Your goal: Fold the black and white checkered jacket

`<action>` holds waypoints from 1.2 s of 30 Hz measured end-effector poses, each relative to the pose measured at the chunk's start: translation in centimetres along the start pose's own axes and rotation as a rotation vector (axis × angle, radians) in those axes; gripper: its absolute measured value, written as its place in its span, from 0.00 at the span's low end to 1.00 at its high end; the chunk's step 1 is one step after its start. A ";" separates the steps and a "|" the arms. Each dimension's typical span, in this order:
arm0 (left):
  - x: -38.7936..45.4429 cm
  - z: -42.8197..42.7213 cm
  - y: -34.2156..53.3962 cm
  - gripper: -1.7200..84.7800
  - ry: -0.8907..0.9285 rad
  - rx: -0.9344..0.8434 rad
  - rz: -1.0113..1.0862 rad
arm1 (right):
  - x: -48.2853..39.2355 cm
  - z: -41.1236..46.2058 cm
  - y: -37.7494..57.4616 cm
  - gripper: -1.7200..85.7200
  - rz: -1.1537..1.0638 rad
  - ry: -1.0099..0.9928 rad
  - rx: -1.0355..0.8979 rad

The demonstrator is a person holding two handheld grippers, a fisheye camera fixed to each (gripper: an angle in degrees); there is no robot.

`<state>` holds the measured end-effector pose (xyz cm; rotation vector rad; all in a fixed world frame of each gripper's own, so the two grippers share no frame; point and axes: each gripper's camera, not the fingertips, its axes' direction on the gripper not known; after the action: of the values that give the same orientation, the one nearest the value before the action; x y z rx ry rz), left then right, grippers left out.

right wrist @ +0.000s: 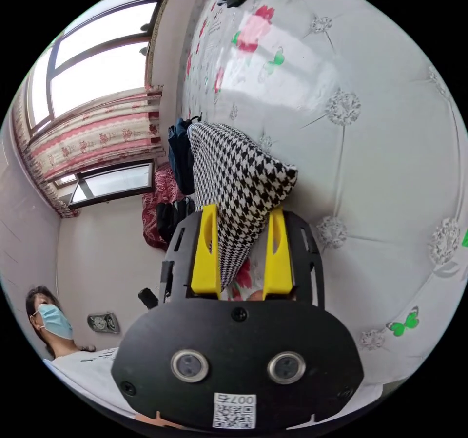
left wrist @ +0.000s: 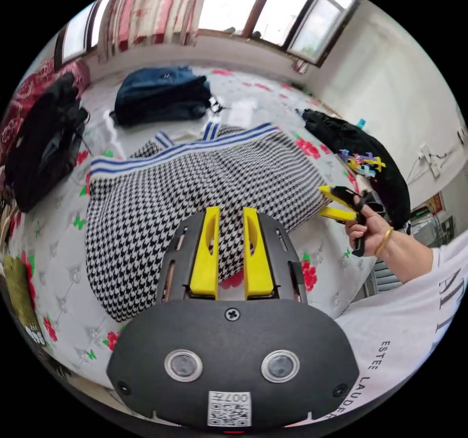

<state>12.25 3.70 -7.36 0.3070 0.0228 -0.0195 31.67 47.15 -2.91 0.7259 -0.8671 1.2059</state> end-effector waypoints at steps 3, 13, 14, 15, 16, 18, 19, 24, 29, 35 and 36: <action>0.2 5.1 0.4 0.09 -0.018 -0.181 0.011 | 0.4 -0.7 1.2 0.06 0.015 -0.046 0.040; -5.2 3.2 -0.6 0.07 0.024 -0.162 -0.034 | -17.7 3.9 7.4 0.02 -0.542 0.121 -0.130; -6.0 2.4 -0.6 0.07 0.023 -0.145 -0.047 | -22.3 6.6 9.5 0.02 -0.701 0.159 -0.205; -6.4 1.8 -0.5 0.06 0.020 -0.131 -0.052 | -26.9 9.9 12.7 0.02 -0.882 0.218 -0.283; -7.2 0.6 -0.2 0.06 0.017 -0.096 -0.066 | -29.0 11.7 14.6 0.02 -0.980 0.253 -0.322; -8.7 -1.3 0.9 0.05 0.015 -0.032 -0.096 | -35.2 18.9 24.0 0.02 -1.369 0.363 -0.499; -10.0 -2.5 1.9 0.04 0.021 0.001 -0.125 | -36.1 20.7 26.6 0.02 -1.465 0.382 -0.551; -16.1 -6.8 8.7 0.07 0.184 0.022 -0.316 | -33.0 36.1 43.5 0.03 -1.818 0.306 -1.106; -22.4 -11.6 18.8 0.10 0.262 -0.001 -0.600 | -19.8 49.1 48.0 0.07 -1.609 0.436 -1.329; -29.6 -17.6 21.4 0.20 0.398 0.223 -0.783 | -24.9 47.4 43.9 0.12 -1.393 0.121 -1.395; -31.0 -17.6 21.2 0.23 0.475 0.271 -0.816 | -26.9 45.7 40.7 0.13 -1.335 0.020 -1.326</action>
<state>-18.60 29.76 -16.94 0.5515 0.6207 -0.7650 -19.50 4.14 -2.73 0.0438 -0.7092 -0.5998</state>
